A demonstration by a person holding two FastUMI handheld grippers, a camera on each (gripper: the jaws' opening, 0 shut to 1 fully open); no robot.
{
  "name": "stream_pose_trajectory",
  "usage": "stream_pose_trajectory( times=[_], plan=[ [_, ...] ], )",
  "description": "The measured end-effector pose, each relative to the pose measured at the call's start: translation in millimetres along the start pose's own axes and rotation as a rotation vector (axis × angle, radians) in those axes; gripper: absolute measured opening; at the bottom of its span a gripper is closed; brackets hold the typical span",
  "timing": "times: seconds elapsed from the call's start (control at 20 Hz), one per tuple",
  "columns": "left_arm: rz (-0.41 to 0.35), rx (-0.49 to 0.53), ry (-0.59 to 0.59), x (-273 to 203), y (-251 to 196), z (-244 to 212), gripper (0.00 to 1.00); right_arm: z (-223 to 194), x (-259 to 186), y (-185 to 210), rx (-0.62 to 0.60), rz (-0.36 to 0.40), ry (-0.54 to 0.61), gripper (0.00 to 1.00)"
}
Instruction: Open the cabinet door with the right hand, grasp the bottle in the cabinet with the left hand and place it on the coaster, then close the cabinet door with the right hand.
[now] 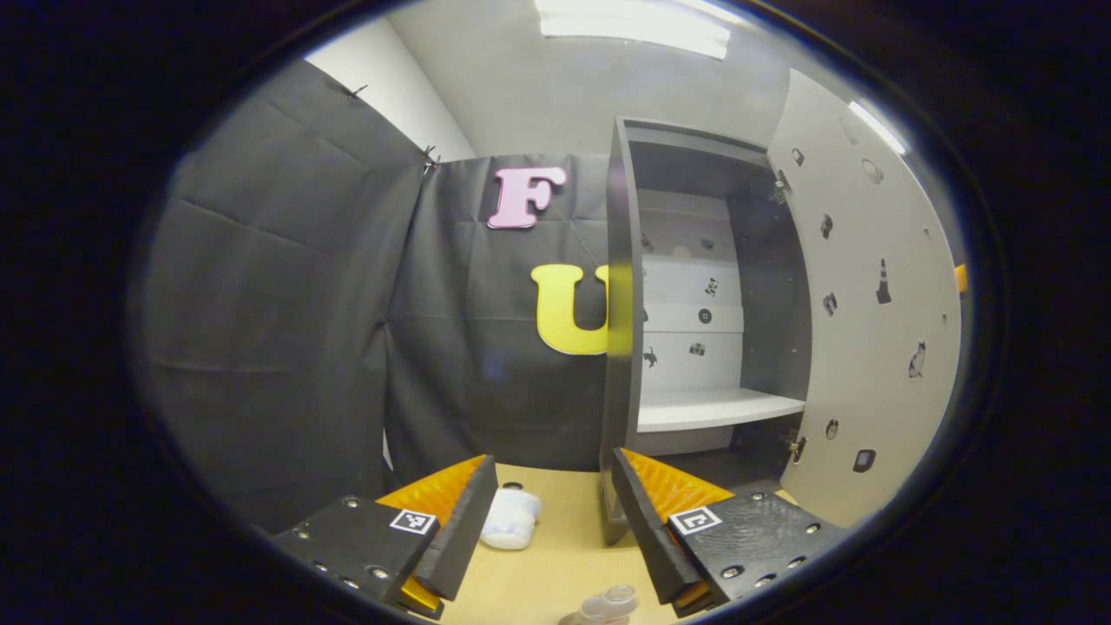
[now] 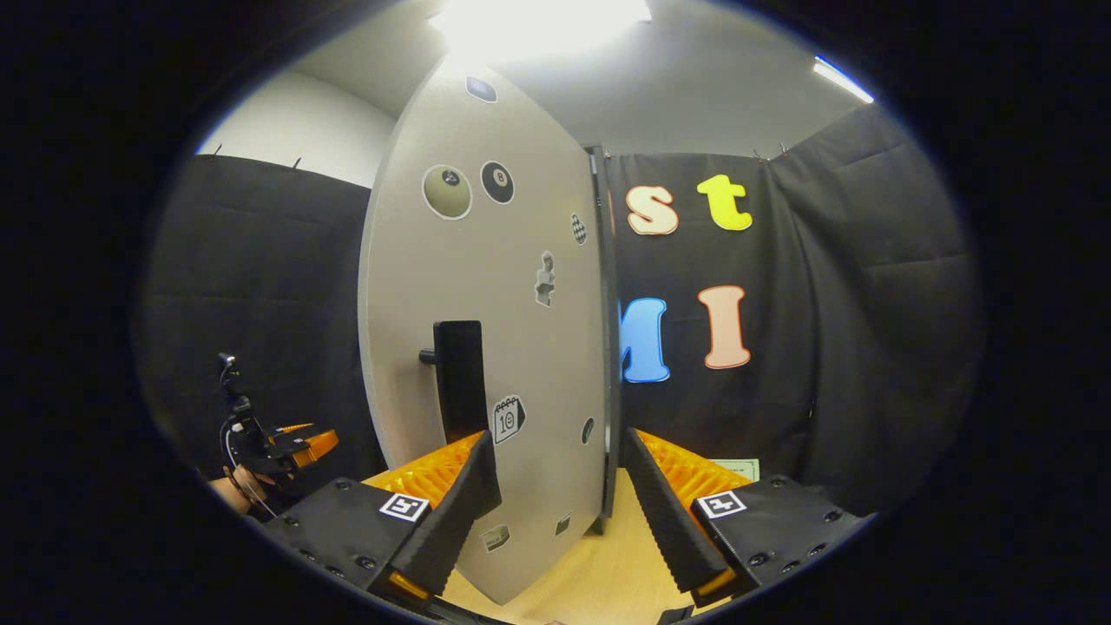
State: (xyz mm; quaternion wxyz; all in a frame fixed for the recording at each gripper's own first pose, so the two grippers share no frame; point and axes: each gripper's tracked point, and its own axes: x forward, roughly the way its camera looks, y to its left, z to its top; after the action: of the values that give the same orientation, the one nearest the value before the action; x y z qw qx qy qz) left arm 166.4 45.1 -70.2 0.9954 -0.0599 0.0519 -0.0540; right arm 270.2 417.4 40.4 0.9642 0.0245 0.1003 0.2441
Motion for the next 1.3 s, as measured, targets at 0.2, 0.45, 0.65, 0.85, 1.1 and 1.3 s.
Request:
stream_pose_trajectory(
  times=[0.2, 0.45, 0.65, 0.85, 1.1, 1.3],
  plan=[
    [0.029, -0.033, 0.014, -5, 24, -10, 0.8, 0, 17, 15, -0.059, 0.002, -0.001, 0.96],
    [0.089, -0.069, 0.031, -13, 62, -18, 0.8, -2, 38, 39, -0.051, 0.053, 0.005, 0.96],
    [0.124, -0.056, 0.022, -22, 85, -17, 0.82, -4, 55, 60, -0.05, 0.099, 0.01, 0.96],
    [0.144, -0.023, 0.022, -26, 101, -16, 0.82, -11, 82, 68, -0.047, 0.118, 0.026, 0.96],
    [0.16, 0.037, 0.034, -34, 117, -20, 0.82, -17, 121, 72, -0.044, 0.09, 0.04, 0.98],
    [0.163, 0.074, 0.035, -36, 130, -22, 0.82, -15, 145, 75, -0.037, 0.055, 0.034, 0.94]
  ],
)
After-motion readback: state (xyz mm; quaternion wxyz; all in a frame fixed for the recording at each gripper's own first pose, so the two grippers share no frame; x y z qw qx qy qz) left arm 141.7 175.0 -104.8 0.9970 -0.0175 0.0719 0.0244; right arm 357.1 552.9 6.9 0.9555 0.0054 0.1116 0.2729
